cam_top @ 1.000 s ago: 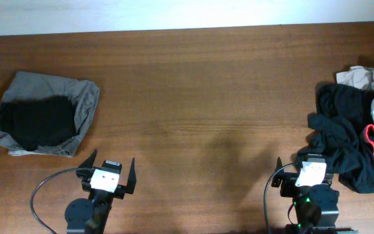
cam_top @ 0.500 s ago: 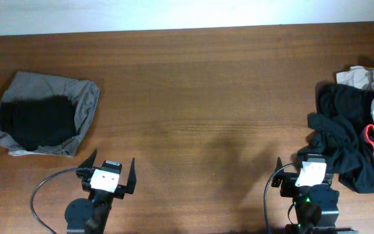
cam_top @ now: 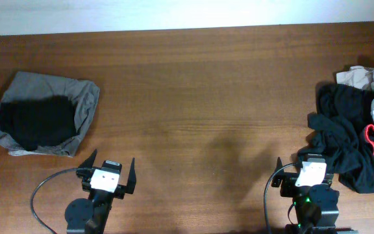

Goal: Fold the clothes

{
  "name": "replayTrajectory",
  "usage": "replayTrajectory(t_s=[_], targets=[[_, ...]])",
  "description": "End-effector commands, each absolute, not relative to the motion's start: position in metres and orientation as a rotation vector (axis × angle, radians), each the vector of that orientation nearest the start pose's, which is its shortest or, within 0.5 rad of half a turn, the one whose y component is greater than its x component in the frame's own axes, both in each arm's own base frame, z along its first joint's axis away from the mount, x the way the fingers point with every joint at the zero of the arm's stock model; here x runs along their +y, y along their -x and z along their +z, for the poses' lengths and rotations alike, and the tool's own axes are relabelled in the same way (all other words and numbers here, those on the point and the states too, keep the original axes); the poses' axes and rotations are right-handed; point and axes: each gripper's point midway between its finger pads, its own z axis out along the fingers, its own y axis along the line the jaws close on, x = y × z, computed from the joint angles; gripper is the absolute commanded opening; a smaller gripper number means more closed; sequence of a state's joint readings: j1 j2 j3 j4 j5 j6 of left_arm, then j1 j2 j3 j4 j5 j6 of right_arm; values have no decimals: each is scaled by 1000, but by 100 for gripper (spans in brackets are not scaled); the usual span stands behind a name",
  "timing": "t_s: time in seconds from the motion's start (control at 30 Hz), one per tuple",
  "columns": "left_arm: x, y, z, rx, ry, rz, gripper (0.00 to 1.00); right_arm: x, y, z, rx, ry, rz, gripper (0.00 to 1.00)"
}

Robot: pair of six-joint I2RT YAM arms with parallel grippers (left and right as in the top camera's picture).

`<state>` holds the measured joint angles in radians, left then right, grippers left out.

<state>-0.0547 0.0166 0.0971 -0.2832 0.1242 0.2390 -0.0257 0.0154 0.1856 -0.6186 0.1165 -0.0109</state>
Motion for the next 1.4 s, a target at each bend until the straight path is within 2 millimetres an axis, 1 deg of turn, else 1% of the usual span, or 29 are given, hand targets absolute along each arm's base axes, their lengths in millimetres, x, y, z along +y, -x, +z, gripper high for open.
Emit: replayTrajectory(t_s=[0.0, 0.17, 0.2, 0.23, 0.27, 0.3, 0.33, 0.37, 0.43, 0.53, 0.6, 0.67, 0.7, 0.77, 0.83, 0.87, 0.93, 0.97, 1.03, 1.1, 1.2, 1.23, 1.27, 1.37], targets=[[-37, -233, 147, 1731, -346, 3, 99, -27, -208, 113, 2007, -100, -142, 99], [-37, -233, 148, 1730, -346, 3, 99, -27, -208, 113, 2007, -100, -142, 99], [-37, -233, 148, 1730, -346, 2, 99, -23, -210, 117, 1989, -95, -113, 99], [-36, -234, 150, 1718, -352, 16, 99, -16, -212, 120, 1972, -91, -57, 99], [-36, -235, 157, 1688, -366, 34, 99, -5, -214, 123, 1959, -90, 35, 99], [-38, -236, 168, 1639, -368, 33, 99, 12, -215, 125, 1953, -81, 169, 99], [-43, -236, 177, 1598, -385, 15, 99, 26, -213, 127, 1951, -67, 278, 99], [-51, -234, 185, 1555, -416, -23, 99, 35, -213, 131, 1938, -53, 349, 99], [-68, -229, 189, 1519, -493, -103, 99, 57, -211, 143, 1899, -5, 506, 99], [-79, -224, 201, 1449, -544, -148, 99, 71, -208, 153, 1866, 46, 600, 99], [-80, -223, 211, 1407, -547, -142, 99, 77, -207, 165, 1822, 88, 627, 99], [-80, -221, 226, 1350, -545, -131, 99, 77, -206, 181, 1783, 90, 633, 99], [-80, -218, 238, 1321, -527, -144, 99, 76, -205, 189, 1767, 85, 624, 99], [-79, -212, 268, 1279, -476, -181, 99, 71, -204, 213, 1728, 78, 592, 99], [-76, -208, 299, 1258, -456, -177, 99, 60, -203, 243, 1697, 31, 526, 99], [-74, -210, 309, 1264, -444, -168, 99, 53, -203, 255, 1691, 2, 488, 99], [-70, -218, 330, 1309, -421, -156, 99, 36, -204, 280, 1700, -79, 402, 99], [-69, -224, 338, 1345, -420, -157, 99, 28, -205, 291, 1718, -117, 359, 99], [-70, -241, 351, 1439, -422, -175, 99, 16, -208, 307, 1780, -149, 273, 99], [-73, -259, 360, 1532, -433, -203, 99, 1, -213, 313, 1873, -221, 184, 99], [-81, -295, 371, 1689, -461, -259, 99, -24, -222, 312, 2041, -336, 26, 99], [-82, -302, 372, 1720, -470, -266, 99, -29, -225, 311, 2089, -360, -15, 99], [-85, -316, 373, 1772, -493, -280, 99, -34, -231, 309, 2144, -381, -53, 99], [-87, -347, 370, 1913, -503, -313, 99, -42, -250, 301, 2277, -419, -97, 99]])
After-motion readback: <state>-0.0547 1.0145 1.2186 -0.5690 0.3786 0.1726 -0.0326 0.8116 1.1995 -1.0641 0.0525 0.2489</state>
